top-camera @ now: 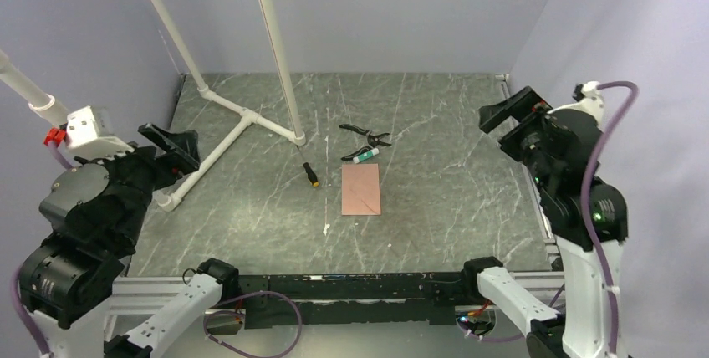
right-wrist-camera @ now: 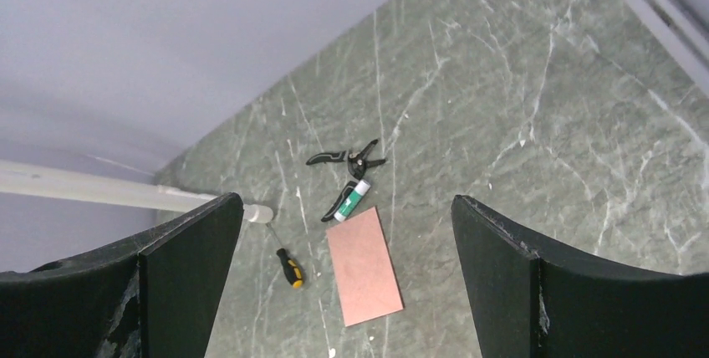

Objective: Place the letter into the envelope and seal it

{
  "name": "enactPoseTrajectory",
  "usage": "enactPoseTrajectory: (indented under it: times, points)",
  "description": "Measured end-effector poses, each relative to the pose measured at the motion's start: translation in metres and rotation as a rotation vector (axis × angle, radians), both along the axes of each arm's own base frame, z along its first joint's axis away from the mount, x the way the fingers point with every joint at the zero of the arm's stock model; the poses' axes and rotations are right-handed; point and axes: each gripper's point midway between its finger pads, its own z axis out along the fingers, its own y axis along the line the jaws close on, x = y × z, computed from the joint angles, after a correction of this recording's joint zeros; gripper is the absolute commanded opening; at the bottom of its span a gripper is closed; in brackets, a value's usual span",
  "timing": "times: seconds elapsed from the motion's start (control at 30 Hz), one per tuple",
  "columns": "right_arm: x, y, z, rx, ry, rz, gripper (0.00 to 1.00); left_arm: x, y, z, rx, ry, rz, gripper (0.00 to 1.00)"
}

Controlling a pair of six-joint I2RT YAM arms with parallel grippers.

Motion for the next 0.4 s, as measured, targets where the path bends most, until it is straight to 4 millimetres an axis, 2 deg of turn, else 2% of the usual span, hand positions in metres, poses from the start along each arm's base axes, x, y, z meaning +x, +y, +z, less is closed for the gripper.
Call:
enactPoseTrajectory:
  times: [0.1,0.2,0.3,0.4]
  points:
    - [-0.021,-0.004,0.018,-0.009,-0.044,0.006,1.0,-0.007,0.007,0.001,0.001,0.006,0.026,0.93]
    - [-0.035,-0.008,0.021,-0.026,-0.064,0.013,1.0,-0.01,0.009,-0.012,0.002,0.048,0.036,0.93]
    - [-0.044,-0.01,0.017,-0.045,-0.07,0.019,1.0,-0.014,0.009,-0.028,-0.004,0.081,0.035,0.93]
    - [-0.044,-0.01,0.003,-0.065,-0.045,0.029,1.0,-0.021,0.008,-0.044,-0.011,0.114,0.022,0.93]
